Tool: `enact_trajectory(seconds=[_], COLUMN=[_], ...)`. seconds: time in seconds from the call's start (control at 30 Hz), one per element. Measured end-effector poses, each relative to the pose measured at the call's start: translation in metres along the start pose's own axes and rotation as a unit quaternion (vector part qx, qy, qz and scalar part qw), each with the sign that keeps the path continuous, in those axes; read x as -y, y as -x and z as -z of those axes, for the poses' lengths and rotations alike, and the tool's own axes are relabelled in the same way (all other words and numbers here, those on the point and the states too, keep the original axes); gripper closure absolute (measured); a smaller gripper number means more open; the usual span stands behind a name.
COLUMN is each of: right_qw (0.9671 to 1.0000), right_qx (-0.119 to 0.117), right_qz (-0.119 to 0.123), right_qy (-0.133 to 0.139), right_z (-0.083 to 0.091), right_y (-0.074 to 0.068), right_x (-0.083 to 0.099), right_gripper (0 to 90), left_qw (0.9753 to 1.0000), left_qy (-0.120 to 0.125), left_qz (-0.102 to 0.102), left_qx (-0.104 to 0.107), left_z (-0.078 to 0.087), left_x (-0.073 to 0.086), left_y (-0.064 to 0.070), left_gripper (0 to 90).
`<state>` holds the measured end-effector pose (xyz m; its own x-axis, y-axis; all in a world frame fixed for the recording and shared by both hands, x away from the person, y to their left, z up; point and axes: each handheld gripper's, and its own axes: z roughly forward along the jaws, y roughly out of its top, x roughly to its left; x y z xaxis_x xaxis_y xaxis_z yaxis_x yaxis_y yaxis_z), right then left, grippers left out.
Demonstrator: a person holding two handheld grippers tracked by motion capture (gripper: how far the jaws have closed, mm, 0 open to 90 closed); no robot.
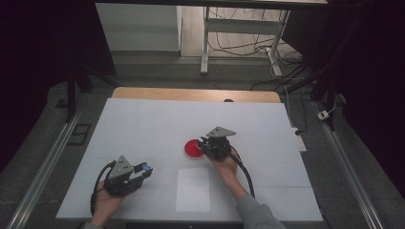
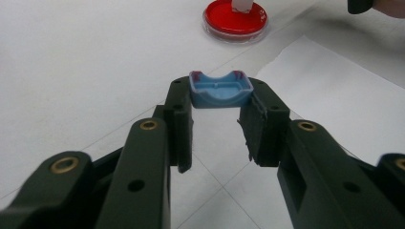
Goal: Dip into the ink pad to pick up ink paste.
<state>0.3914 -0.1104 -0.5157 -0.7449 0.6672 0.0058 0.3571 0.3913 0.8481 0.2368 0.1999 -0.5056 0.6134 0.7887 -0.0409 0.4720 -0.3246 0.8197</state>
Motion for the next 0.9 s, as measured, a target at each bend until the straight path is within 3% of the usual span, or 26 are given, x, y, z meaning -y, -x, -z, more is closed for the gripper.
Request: enact_trajectory(seconds=[0.53, 0.9], right_qw=[0.9999, 0.9991], right_qx=[-0.005, -0.01], right_qz=[-0.007, -0.016], right_qy=[0.013, 0.037], right_z=[0.007, 0.018], right_y=[0.001, 0.003], right_x=[-0.003, -0.007], right_gripper=[75.5, 75.5], left_qw=[1.0, 1.0], left_qy=[0.002, 0.002], left_qz=[0.001, 0.001], left_qx=[-0.001, -0.002], left_z=[0.001, 0.0], left_x=[0.0, 0.0], left_y=[0.0, -0.001], left_gripper=[65.1, 65.0])
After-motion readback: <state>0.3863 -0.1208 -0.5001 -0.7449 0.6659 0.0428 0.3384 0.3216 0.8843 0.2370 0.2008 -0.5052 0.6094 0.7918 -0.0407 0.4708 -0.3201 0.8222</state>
